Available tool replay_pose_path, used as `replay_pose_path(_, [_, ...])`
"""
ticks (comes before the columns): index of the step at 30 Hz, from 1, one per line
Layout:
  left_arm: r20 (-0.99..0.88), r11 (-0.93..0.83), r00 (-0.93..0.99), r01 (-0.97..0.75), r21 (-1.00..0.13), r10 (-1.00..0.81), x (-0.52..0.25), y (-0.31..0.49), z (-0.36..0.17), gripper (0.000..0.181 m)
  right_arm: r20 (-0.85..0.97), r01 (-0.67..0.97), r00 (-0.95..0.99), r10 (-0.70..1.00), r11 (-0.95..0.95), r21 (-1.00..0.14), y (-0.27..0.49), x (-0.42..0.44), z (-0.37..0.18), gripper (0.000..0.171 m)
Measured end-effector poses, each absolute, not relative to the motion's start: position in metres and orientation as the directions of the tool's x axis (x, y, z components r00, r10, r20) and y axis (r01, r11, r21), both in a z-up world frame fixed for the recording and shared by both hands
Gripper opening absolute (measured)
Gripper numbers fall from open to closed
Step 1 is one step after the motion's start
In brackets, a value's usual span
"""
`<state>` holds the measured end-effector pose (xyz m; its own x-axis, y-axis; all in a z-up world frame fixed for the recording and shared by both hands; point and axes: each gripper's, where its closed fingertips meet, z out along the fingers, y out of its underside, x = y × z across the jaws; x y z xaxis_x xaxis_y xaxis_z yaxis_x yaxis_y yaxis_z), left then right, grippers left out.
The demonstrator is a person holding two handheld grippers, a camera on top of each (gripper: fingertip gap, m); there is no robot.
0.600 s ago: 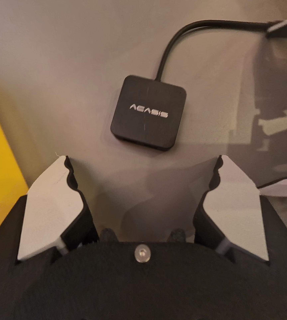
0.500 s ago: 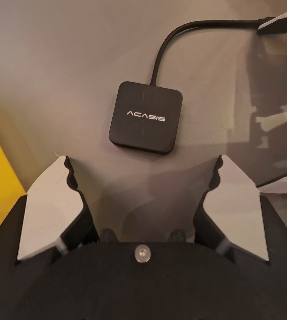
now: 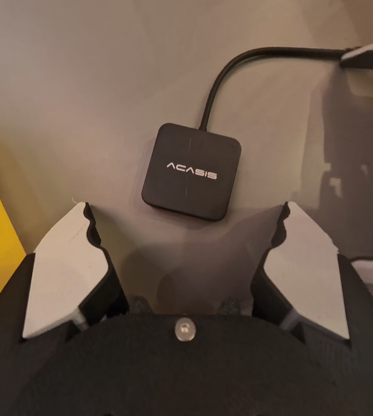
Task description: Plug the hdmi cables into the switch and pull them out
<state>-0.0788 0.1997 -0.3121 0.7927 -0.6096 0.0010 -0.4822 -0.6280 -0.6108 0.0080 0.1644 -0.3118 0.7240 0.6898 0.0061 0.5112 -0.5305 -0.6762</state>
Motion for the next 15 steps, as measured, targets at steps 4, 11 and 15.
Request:
replay_pose_path(4, [0.000,-0.625,0.786,-0.491,-0.607,-0.619,-0.072,0.202,-0.312,0.146,0.003,0.510,0.735,0.678,-0.550,-0.662,0.168,0.004,-0.313,0.160])
replay_pose_path(11, [0.001,-0.677,0.823,-0.466,-0.570,-0.568,-0.071,0.210,-0.313,0.147,0.000,0.513,0.748,0.663,-0.579,-0.633,0.177,-0.004,-0.314,0.160])
replay_pose_path(15, [0.007,-0.669,0.815,-0.471,-0.575,-0.580,-0.065,0.211,-0.309,0.129,-0.105,0.415,0.759,0.643,-0.602,-0.682,0.180,-0.006,-0.301,0.146])
